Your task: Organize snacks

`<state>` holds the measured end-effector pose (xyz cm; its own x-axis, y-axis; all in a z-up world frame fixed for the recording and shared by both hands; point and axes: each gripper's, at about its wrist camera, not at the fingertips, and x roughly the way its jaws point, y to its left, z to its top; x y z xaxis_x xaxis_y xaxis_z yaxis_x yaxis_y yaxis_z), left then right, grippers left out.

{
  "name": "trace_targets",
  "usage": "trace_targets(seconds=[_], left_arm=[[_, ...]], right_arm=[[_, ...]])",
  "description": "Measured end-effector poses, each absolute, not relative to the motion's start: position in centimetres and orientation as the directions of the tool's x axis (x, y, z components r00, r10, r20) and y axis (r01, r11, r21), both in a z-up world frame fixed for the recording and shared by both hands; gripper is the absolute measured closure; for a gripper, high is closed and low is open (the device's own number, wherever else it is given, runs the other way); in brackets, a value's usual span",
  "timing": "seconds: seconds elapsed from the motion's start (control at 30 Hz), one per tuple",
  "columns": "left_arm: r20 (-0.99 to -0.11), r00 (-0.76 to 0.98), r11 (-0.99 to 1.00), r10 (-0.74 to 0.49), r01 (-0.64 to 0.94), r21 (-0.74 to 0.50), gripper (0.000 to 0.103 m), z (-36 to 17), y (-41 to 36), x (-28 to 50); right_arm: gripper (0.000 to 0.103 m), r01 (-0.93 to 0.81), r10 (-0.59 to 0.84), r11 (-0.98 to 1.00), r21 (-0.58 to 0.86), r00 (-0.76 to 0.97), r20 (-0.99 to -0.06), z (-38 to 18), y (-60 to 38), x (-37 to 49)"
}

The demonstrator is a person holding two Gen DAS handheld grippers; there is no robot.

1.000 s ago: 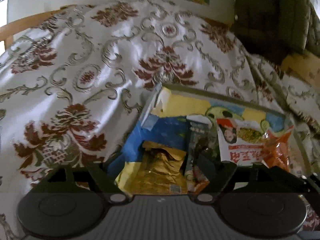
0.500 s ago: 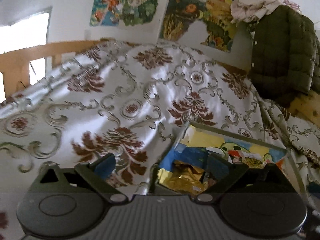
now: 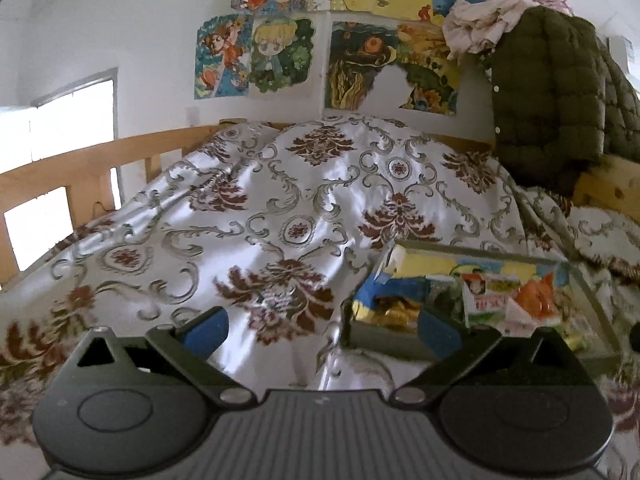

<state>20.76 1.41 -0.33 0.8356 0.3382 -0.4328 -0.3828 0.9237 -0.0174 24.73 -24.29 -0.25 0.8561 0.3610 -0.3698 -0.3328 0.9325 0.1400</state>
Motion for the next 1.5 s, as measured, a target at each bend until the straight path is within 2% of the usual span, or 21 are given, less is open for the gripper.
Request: trace_targets(seconds=[0.7,0.9,1.5], left_arm=[[-0.45,0.815,0.906,0.366,-0.423,-0.028,0.0,0.1,0.7,10.3],[-0.436,0.819,0.912,0.374,-0.41,0.012,0.0,-0.1,0.6,8.5],[-0.453,0.84,0.945,0.297,-0.328,0.011,0.0,-1.2,0.5,5.9]], right_arm=[[0.001,-0.307,0.347,0.938,0.163,0.856,-0.384,0.0,-26.1,14.8],[0.001,-0.284,0.322,0.947,0.152,0.855,-0.406,-0.7,-26.2,12.9],[0.001,-0.218,0.258,0.966,0.142,0.863,-0.434,-1.8,-26.8,9.3]])
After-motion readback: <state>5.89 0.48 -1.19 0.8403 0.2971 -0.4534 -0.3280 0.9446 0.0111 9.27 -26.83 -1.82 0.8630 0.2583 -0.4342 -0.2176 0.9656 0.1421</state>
